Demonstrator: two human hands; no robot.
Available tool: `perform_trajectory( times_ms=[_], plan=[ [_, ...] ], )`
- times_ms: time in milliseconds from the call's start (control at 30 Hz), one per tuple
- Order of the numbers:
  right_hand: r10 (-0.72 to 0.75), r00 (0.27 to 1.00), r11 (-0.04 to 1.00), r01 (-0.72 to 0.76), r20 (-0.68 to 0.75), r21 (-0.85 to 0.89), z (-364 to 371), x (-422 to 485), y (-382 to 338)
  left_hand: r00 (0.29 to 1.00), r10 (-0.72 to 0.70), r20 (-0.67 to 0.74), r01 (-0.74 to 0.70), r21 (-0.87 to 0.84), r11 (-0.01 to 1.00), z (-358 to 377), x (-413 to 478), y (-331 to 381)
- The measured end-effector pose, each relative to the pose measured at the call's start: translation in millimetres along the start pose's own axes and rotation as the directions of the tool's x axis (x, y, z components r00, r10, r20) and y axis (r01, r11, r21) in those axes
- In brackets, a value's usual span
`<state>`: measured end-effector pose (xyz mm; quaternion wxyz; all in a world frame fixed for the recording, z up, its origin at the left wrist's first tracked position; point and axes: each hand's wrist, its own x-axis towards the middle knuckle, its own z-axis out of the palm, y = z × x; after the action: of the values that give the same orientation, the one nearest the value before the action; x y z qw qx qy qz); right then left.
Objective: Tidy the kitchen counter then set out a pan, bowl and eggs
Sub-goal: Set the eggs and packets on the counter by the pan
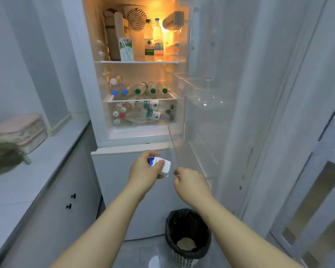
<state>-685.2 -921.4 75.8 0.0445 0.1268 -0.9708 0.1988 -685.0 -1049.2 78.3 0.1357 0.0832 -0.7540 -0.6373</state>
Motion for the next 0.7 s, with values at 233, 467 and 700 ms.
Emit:
perform_trajectory(
  times_ms=[233, 467, 700],
  plan=[
    [-0.385, 0.917, 0.921, 0.389, -0.107, 0.019, -41.9, -18.0, -62.9, 0.983, 0.049, -0.176, -0.058, -0.048, 0.997, -60.8, -8.2, 27.7],
    [-0.811, 0.531, 0.572, 0.63, -0.246, -0.525, -73.1, -27.0, -108.8, 0.946, 0.145, -0.291, -0.17, -0.062, 0.983, -109.0, -15.8, 64.5],
    [-0.885, 0.431, 0.38, 0.455, -0.174, -0.806, -67.1, 17.0, -118.2, 0.92, 0.126, -0.371, -0.153, -0.043, 0.987, -160.2, -10.8, 66.9]
  ],
)
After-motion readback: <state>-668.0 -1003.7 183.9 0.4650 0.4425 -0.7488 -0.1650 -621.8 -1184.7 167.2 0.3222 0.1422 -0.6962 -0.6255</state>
